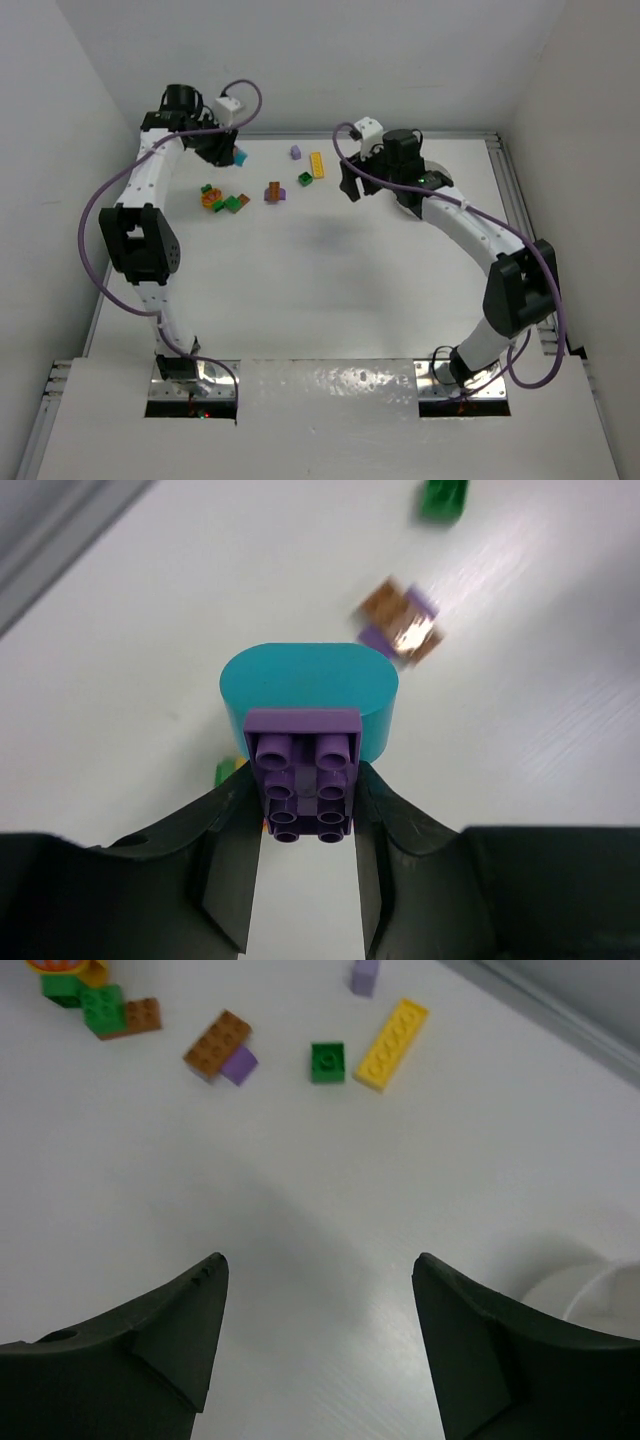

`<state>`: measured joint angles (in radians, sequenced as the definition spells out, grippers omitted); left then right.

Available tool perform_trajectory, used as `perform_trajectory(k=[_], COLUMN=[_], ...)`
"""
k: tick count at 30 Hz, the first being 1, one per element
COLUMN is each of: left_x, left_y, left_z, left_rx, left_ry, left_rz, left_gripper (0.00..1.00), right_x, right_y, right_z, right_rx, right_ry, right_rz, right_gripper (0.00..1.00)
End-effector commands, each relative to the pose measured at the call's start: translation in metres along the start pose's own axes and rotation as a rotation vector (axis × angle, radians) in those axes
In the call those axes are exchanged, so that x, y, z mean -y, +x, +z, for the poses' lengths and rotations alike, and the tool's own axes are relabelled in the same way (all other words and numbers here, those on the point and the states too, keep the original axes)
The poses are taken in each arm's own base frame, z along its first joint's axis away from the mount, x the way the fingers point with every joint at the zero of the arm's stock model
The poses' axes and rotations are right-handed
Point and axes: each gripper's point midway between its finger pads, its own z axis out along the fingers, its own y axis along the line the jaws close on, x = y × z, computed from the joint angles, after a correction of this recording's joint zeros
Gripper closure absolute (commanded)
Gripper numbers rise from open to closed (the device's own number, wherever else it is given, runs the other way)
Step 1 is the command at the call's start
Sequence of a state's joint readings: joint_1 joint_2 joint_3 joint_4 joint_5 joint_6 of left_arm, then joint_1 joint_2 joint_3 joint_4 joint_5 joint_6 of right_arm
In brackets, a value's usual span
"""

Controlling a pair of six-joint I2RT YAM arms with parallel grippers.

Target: Sort the legos into containers by color

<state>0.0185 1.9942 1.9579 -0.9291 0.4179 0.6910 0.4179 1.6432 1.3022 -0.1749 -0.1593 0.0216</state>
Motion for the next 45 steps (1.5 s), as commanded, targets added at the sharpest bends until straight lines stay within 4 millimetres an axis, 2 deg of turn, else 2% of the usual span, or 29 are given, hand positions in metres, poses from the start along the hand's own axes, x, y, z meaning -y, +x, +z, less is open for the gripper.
perform_trajectory(k=[1,5,7,9,10,12,17,20,21,23,28,31,36,40,41,44,45], left_x=[0.056,0.095,0.109,0.121,0.128,0.138,0.150,0.150,0.151,0.154,0.159,0.161,0.164,0.166,0.164,0.156,0.151], left_y=[-0.063,-0.093,-0.105,-0.110,-0.111,-0.113,-0.110,-0.105,-0.105,-0.105,-0.098,-0.095,-0.090,-0.092,-0.092,-0.093,-0.093], left_z=[0.005,0.002,-0.002,-0.003,-0.005,-0.004,-0.008,-0.007,-0.008,-0.008,-0.009,-0.008,-0.004,-0.004,-0.004,-0.002,-0.002], left_rx=[0.145,0.214,0.252,0.259,0.264,0.260,0.259,0.245,0.243,0.243,0.217,0.205,0.185,0.190,0.193,0.188,0.187], left_ry=[0.157,0.298,0.384,0.440,0.472,0.502,0.570,0.561,0.564,0.572,0.578,0.581,0.581,0.588,0.581,0.525,0.507], left_rz=[-0.190,-0.245,-0.309,-0.319,-0.306,-0.296,-0.274,-0.261,-0.258,-0.251,-0.227,-0.239,-0.249,-0.254,-0.251,-0.246,-0.248], left_gripper=[1.00,1.00,1.00,1.00,1.00,1.00,1.00,1.00,1.00,1.00,1.00,1.00,1.00,1.00,1.00,1.00,1.00], right_x=[-0.046,-0.061,-0.068,-0.066,-0.072,-0.073,-0.070,-0.066,-0.069,-0.072,-0.080,-0.082,-0.089,-0.094,-0.094,-0.093,-0.083], right_y=[-0.056,-0.088,-0.091,-0.095,-0.092,-0.096,-0.094,-0.094,-0.098,-0.093,-0.099,-0.101,-0.104,-0.101,-0.096,-0.093,-0.083], right_z=[0.018,0.029,0.035,0.040,0.046,0.049,0.057,0.062,0.063,0.069,0.074,0.077,0.076,0.075,0.075,0.066,0.066], right_rx=[0.204,0.318,0.343,0.358,0.355,0.383,0.392,0.371,0.380,0.364,0.384,0.389,0.410,0.407,0.400,0.408,0.350], right_ry=[-0.123,-0.130,-0.137,-0.078,-0.069,-0.050,-0.025,-0.006,-0.022,-0.049,-0.088,-0.101,-0.136,-0.163,-0.168,-0.159,-0.123], right_rz=[-0.161,-0.249,-0.271,-0.364,-0.434,-0.468,-0.506,-0.532,-0.548,-0.559,-0.557,-0.550,-0.534,-0.531,-0.523,-0.517,-0.499], right_gripper=[0.27,0.25,0.25,0.23,0.22,0.21,0.22,0.23,0.24,0.25,0.39,0.51,0.51,0.75,0.98,1.00,1.00])
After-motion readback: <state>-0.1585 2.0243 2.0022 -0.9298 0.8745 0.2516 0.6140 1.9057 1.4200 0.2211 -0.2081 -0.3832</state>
